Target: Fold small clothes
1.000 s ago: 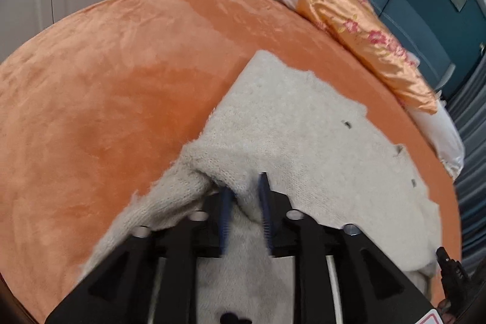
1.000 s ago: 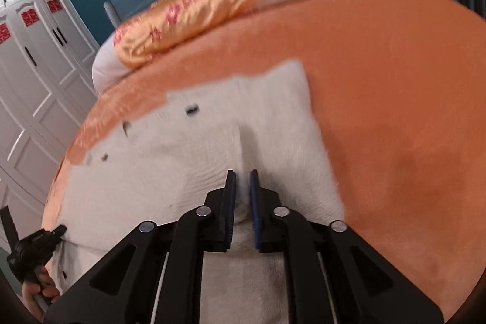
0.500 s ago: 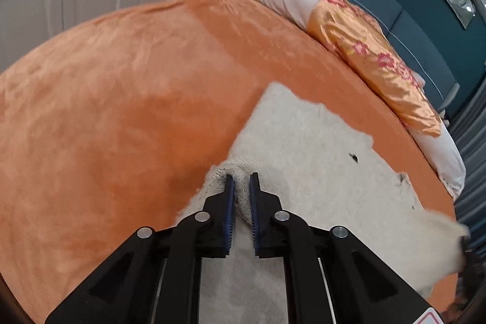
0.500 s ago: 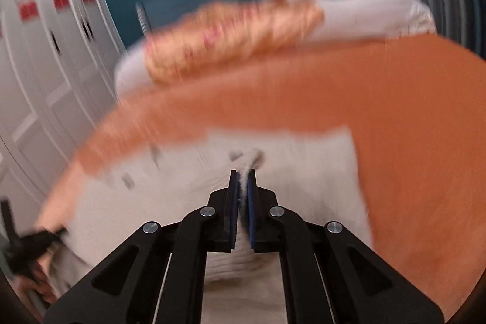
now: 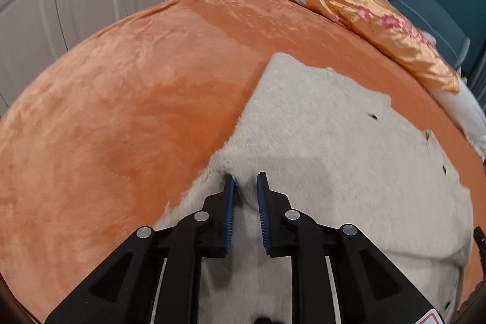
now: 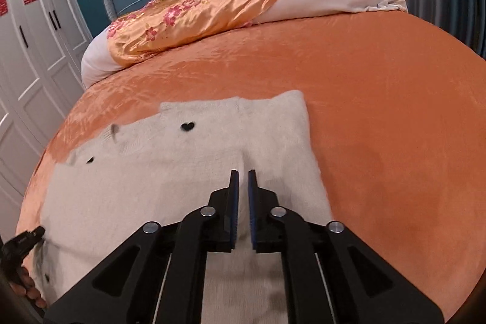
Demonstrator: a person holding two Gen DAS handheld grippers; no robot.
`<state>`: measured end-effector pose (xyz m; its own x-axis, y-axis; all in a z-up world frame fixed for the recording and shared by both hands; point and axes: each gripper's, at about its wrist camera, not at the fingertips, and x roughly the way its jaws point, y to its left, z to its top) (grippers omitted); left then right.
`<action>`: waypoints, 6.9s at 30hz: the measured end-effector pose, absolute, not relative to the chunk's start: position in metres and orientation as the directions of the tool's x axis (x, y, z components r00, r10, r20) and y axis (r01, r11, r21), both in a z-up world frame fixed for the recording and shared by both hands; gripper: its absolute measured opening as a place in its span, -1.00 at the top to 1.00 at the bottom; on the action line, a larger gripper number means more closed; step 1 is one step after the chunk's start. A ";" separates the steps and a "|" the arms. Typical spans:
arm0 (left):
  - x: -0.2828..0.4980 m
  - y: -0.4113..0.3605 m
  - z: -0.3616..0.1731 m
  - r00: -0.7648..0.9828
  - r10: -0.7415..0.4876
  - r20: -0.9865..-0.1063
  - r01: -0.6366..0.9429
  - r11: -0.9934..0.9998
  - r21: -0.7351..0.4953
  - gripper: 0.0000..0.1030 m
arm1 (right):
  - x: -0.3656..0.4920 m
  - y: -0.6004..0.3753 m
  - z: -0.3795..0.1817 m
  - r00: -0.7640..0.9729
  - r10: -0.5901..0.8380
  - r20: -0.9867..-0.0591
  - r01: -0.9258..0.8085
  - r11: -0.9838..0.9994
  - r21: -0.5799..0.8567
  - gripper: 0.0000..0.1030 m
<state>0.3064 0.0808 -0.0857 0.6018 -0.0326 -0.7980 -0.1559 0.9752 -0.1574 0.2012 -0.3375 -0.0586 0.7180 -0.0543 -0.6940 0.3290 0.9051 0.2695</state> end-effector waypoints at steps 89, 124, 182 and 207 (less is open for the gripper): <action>0.275 0.101 -0.064 0.595 -0.046 -0.802 -0.149 0.975 -0.166 0.41 | 0.139 -0.329 -0.030 0.735 -0.047 -0.677 0.283 0.928 0.243 0.25; 0.093 0.141 -0.088 0.367 -0.060 -0.928 -0.113 0.988 -0.109 -0.49 | -0.068 -0.290 -0.081 0.521 0.007 -0.854 0.443 0.853 0.277 -0.12; 0.297 0.076 -0.036 0.648 -0.010 -0.762 -0.060 0.996 -0.064 -0.45 | 0.141 -0.351 -0.007 0.821 -0.161 -0.548 0.376 0.874 0.307 -0.02; 0.184 0.121 -0.052 0.528 -0.053 -0.847 -0.006 0.998 -0.067 -0.27 | 0.016 -0.323 -0.049 0.619 -0.148 -0.771 0.354 0.929 0.105 0.63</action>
<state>0.1844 0.1205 -0.0518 0.5284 -0.0534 -0.8473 -0.0060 0.9978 -0.0666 0.0160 -0.3230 -0.0489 0.6190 -0.1482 -0.7713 0.3537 0.9294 0.1052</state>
